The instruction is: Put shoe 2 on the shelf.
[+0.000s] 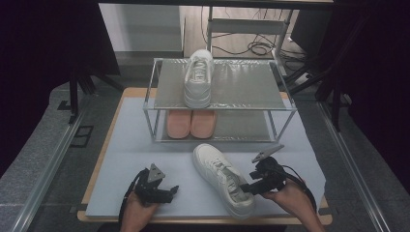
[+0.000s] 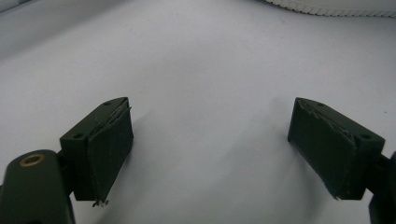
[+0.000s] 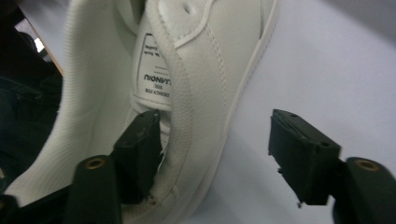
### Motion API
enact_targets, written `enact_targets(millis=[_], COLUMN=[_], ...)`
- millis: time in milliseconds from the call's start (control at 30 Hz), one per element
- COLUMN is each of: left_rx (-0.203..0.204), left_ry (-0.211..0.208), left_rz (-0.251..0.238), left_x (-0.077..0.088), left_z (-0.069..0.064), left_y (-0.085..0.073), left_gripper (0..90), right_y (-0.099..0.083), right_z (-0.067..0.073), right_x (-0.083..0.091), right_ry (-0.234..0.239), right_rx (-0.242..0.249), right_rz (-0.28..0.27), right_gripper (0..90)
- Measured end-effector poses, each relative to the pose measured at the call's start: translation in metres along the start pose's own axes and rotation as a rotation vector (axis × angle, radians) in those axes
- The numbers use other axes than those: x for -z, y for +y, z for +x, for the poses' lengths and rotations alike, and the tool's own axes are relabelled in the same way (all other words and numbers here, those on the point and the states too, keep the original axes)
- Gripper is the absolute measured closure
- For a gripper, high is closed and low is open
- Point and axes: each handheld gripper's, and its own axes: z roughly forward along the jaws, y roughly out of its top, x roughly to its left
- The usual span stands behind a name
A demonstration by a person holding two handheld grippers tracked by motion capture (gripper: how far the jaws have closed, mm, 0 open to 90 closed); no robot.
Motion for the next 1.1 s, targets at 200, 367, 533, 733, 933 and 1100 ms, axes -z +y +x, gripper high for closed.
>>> enact_targets(millis=[200,367,533,733,933,1100], left_rx=[-0.001,0.001,0.001,0.001,0.002,0.002], left_ry=[0.0,0.0,0.0,0.0,0.0,0.0], left_rz=[0.0,0.0,0.0,0.0,0.0,0.0], left_x=[0.0,0.0,0.0,0.0,0.0,0.0], left_z=[0.0,0.0,0.0,0.0,0.0,0.0], left_y=[0.0,0.0,0.0,0.0,0.0,0.0], left_gripper=[14.0,14.0,14.0,14.0,14.0,14.0], right_y=[0.007,0.013,0.015,0.014,0.014,0.017], right_z=[-0.001,-0.001,0.001,-0.001,-0.005,-0.005], right_x=[-0.008,-0.013,-0.014,-0.011,-0.006,-0.005], right_ry=[0.024,0.054,0.048,0.022,-0.022,-0.044], right_rx=[-0.01,-0.027,-0.03,-0.053,-0.074,-0.064], right_rz=[0.055,0.11,0.14,0.144,0.145,0.169], right_gripper=[45.5,53.7,60.3,69.0,76.1,76.7])
